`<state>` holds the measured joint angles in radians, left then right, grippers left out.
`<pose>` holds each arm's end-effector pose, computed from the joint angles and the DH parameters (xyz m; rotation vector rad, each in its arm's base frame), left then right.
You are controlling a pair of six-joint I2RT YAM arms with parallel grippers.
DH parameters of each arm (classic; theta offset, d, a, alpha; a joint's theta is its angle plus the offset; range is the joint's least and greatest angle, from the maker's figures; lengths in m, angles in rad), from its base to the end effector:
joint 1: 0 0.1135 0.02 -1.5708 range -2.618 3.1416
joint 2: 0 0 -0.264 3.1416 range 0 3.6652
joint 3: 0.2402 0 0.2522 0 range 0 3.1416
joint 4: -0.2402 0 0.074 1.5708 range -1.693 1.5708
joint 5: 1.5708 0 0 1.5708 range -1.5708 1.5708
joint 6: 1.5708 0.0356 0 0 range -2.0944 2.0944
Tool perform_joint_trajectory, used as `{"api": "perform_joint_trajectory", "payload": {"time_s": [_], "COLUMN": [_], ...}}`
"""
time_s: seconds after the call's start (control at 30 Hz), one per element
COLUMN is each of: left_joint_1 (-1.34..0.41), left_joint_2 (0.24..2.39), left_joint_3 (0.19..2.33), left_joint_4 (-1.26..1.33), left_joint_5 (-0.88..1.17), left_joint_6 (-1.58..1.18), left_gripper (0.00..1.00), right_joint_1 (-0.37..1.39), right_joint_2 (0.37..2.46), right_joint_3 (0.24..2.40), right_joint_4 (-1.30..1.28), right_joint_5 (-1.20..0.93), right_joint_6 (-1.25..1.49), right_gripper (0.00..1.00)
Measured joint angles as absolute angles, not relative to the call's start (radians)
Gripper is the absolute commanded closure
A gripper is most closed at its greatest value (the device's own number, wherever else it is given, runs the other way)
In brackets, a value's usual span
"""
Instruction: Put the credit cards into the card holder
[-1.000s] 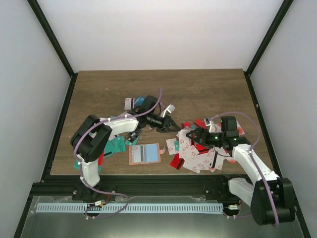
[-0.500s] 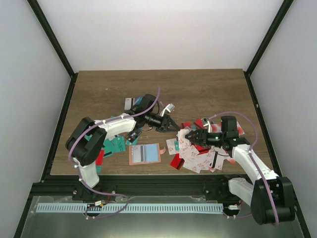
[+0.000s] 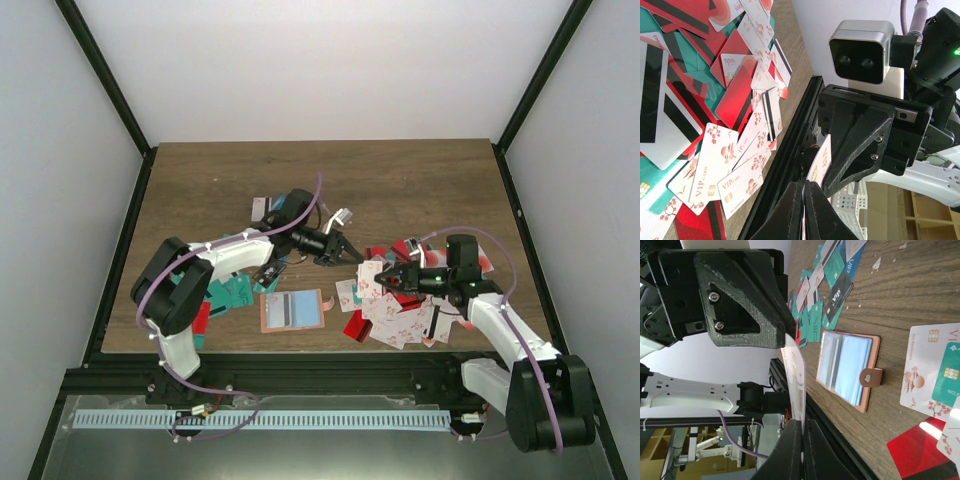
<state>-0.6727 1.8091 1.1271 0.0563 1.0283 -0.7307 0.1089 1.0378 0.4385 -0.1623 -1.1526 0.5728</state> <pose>0.2823 -0.2639 0.2081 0.6244 2.4242 -1.8311 0.1814 0.0526 0.1912 -0.0910 2.3050 1.6793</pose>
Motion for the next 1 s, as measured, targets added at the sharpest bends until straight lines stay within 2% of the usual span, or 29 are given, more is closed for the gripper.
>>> {"api": "perform_joint_trajectory", "payload": {"time_s": [0.13,0.17,0.3,0.37,0.4,0.67,1.0], "left_joint_1": [-0.672,-0.672,-0.67,-0.663,-0.658,-0.6,-0.603], "left_joint_2": [1.802,1.794,1.743,1.703,1.674,1.507,1.457], "left_joint_3": [1.127,1.127,1.124,1.124,1.123,1.079,0.968], "left_joint_4": [0.049,0.044,0.02,0.007,-0.004,-0.021,0.059], "left_joint_5": [1.015,1.01,0.983,0.967,0.952,0.925,1.003], "left_joint_6": [-0.733,-0.733,-0.736,-0.735,-0.735,-0.725,-0.782], "left_gripper": [0.92,0.87,0.54,0.41,0.39,0.37,0.44], "right_joint_1": [0.109,0.109,0.11,0.111,0.111,0.114,0.132], "right_joint_2": [1.03,1.025,1.002,0.994,0.99,0.963,0.956], "right_joint_3": [0.434,0.429,0.428,0.428,0.428,0.433,0.472], "right_joint_4": [-0.128,-0.116,-0.069,-0.046,-0.034,0.079,0.256], "right_joint_5": [-1.166,-1.168,-1.185,-1.187,-1.189,-1.198,-1.212], "right_joint_6": [0.61,0.622,0.664,0.691,0.704,0.821,0.963], "right_gripper": [0.99,0.99,0.99,0.99,0.99,0.99,0.99]}}
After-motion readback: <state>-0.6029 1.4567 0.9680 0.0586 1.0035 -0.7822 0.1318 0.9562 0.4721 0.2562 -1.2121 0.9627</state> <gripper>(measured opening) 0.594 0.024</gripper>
